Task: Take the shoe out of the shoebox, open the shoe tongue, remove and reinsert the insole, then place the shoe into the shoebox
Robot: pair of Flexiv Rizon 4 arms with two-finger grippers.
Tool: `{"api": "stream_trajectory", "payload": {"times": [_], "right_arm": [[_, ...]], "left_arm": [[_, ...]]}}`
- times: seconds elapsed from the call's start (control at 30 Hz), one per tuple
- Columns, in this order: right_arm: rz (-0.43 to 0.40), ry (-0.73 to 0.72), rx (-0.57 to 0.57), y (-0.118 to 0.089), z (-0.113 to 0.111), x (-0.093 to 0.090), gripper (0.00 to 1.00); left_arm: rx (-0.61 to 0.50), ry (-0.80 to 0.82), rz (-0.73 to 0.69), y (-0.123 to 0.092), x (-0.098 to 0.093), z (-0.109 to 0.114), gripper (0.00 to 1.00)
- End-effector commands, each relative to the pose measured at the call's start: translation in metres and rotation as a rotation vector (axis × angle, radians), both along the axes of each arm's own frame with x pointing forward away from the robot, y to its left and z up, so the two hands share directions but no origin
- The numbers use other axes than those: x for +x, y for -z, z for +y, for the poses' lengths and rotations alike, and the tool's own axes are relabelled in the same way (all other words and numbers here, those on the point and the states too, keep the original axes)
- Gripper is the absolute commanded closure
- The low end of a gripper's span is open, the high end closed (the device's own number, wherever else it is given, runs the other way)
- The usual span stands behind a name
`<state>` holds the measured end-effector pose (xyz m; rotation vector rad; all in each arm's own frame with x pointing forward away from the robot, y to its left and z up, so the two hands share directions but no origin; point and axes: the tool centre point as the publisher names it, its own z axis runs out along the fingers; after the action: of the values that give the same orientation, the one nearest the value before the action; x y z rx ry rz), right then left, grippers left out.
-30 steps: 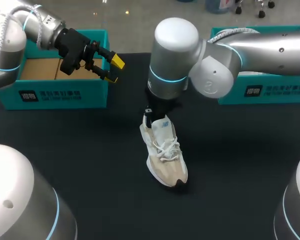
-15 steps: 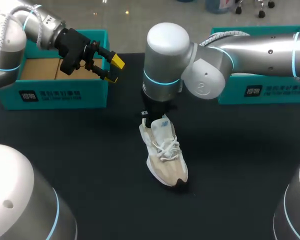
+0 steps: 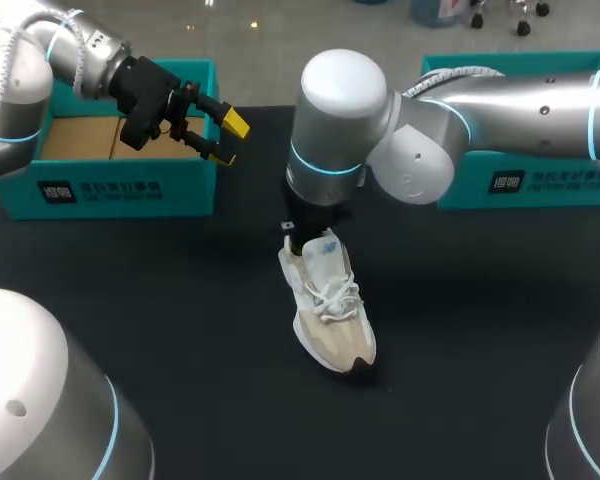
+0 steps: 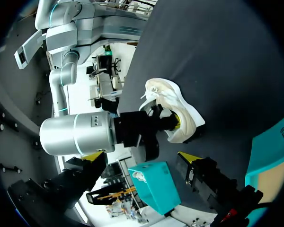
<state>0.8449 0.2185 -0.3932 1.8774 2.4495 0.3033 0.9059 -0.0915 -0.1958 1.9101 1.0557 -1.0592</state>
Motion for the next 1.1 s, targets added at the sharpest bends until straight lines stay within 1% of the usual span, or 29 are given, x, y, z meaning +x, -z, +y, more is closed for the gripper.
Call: {"api": "stream_trajectory", "payload": {"times": [0.03, 0.33, 0.47, 0.6, 0.7, 0.8, 0.97, 1.1], "right_arm": [[0.019, 0.0, -0.021, 0.015, 0.004, 0.007, 1.0], [0.047, 0.004, -0.112, 0.032, -0.003, 0.002, 1.0], [0.041, 0.007, -0.122, 0.026, -0.005, -0.002, 1.0], [0.019, 0.028, -0.102, 0.013, -0.008, -0.003, 1.0], [-0.004, 0.046, -0.094, 0.006, -0.011, 0.0, 1.0], [-0.02, 0.063, -0.08, 0.004, -0.014, 0.005, 1.0], [-0.028, 0.076, -0.076, 0.007, -0.016, 0.016, 1.0], [-0.007, 0.043, -0.096, 0.014, -0.012, 0.022, 1.0]], "left_arm": [[0.002, 0.001, -0.001, 0.0, 0.0, 0.001, 0.0], [0.002, 0.001, -0.001, 0.0, 0.0, 0.001, 0.0], [0.002, 0.001, -0.001, 0.0, 0.0, 0.001, 0.0], [0.002, 0.001, -0.001, 0.0, 0.0, 0.001, 0.0], [0.002, 0.001, -0.001, 0.0, 0.0, 0.001, 0.0], [0.002, 0.001, -0.001, 0.0, 0.0, 0.001, 0.0], [0.002, 0.001, -0.001, 0.0, 0.0, 0.001, 0.0], [0.002, 0.001, -0.001, 0.0, 0.0, 0.001, 0.0]]}}
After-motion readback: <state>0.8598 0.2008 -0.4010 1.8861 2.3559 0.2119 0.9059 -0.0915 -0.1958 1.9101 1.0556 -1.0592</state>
